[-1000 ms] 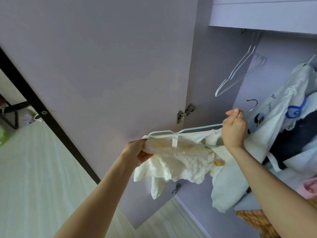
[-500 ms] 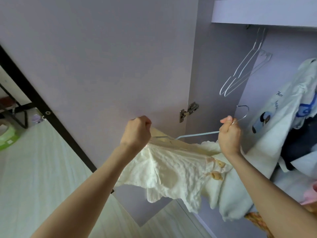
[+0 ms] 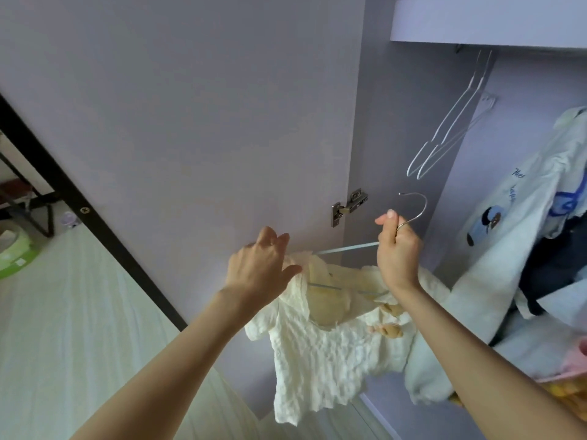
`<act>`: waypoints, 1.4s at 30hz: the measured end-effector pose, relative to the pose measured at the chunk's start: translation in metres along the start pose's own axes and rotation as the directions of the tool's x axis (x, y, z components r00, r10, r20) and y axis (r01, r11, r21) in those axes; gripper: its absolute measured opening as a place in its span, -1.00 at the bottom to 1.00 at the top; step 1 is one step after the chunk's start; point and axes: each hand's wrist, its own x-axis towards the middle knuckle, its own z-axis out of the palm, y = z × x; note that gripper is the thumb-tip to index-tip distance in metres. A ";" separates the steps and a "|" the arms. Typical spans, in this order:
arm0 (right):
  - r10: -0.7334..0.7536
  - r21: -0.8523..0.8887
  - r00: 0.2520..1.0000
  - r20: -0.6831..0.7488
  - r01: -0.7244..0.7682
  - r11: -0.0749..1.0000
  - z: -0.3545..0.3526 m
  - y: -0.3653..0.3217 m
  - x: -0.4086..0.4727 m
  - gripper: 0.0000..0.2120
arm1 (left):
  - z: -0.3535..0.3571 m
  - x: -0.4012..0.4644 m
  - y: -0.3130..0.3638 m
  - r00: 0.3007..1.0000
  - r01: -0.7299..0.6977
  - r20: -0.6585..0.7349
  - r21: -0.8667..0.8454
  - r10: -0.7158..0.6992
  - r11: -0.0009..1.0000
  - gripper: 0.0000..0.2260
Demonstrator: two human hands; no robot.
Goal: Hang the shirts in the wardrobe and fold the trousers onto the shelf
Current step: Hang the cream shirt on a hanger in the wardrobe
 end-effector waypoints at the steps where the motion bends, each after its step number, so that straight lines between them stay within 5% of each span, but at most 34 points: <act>1: 0.007 0.012 1.000 0.013 -0.007 1.000 0.000 -0.002 -0.002 -0.63 | 0.004 -0.001 0.000 0.999 -0.009 -0.033 0.070 0.011 0.998 -0.55; 4: 0.035 0.055 0.996 0.076 -0.039 0.998 0.000 -0.008 -0.013 -0.70 | 0.020 -0.001 0.002 0.992 -0.108 -0.051 0.128 0.115 0.986 -0.61; 6: 0.051 0.079 0.988 0.146 -0.063 0.995 -0.003 -0.007 -0.022 -0.74 | 0.030 -0.005 0.000 0.993 -0.111 -0.046 0.011 0.111 0.994 -0.72; 9: 0.012 0.102 0.902 0.431 -0.062 0.993 -0.015 0.008 -0.042 -0.90 | 0.050 -0.022 -0.010 0.999 -0.034 -0.041 -0.128 0.029 0.991 -0.81; 11: 0.046 -0.011 0.817 0.574 -0.048 0.999 -0.024 0.029 -0.056 -0.69 | 0.064 -0.039 -0.019 0.998 0.050 -0.029 -0.145 -0.055 0.988 -0.81; 13: 0.163 -0.226 0.816 0.554 -0.041 0.973 -0.029 0.051 -0.066 -0.56 | 0.076 -0.057 -0.027 0.994 0.105 -0.028 -0.132 -0.109 0.986 -0.81; 17: 0.409 -0.523 0.744 0.528 -0.094 0.847 -0.012 0.074 -0.088 -0.48 | 0.089 -0.087 -0.037 0.984 0.162 -0.060 -0.107 -0.169 0.981 -0.81; 20: 0.468 -0.562 0.652 0.596 -0.076 0.823 0.011 0.079 -0.109 -0.54 | 0.092 -0.109 -0.048 0.971 0.213 -0.077 -0.135 -0.225 0.968 -0.82; 28: 0.383 -0.530 0.717 0.583 -0.022 0.848 0.024 0.074 -0.120 -0.85 | 0.097 -0.157 -0.074 0.927 0.362 -0.074 -0.086 -0.368 0.928 -0.82; 31: 0.293 -0.370 0.807 0.513 -0.100 0.924 0.017 0.052 -0.113 -0.93 | 0.105 -0.173 -0.074 0.921 0.390 -0.004 0.024 -0.390 0.921 -0.79; 34: 0.156 -0.127 0.872 0.465 -0.108 0.986 0.009 0.033 -0.116 -0.93 | 0.110 -0.186 -0.075 0.867 0.482 -0.080 -0.113 -0.492 0.869 -0.83; 36: 0.103 -0.113 0.784 0.612 -0.042 0.993 0.001 0.036 -0.123 -0.89 | 0.110 -0.197 -0.073 0.786 0.539 -0.159 -0.297 -0.597 0.788 -0.85; 39: 0.197 -0.248 0.407 0.892 0.077 0.966 -0.007 0.051 -0.131 -0.80 | 0.107 -0.209 -0.068 0.674 0.544 -0.220 -0.498 -0.705 0.675 -0.89; 40: 0.222 -0.275 0.357 0.907 0.103 0.956 -0.007 0.055 -0.132 -0.80 | 0.106 -0.213 -0.068 0.675 0.524 -0.234 -0.515 -0.700 0.678 -0.91; 42: 0.155 -0.236 0.480 0.864 0.113 0.965 -0.004 0.057 -0.128 -0.88 | 0.104 -0.219 -0.069 0.715 0.469 -0.260 -0.511 -0.649 0.721 -0.93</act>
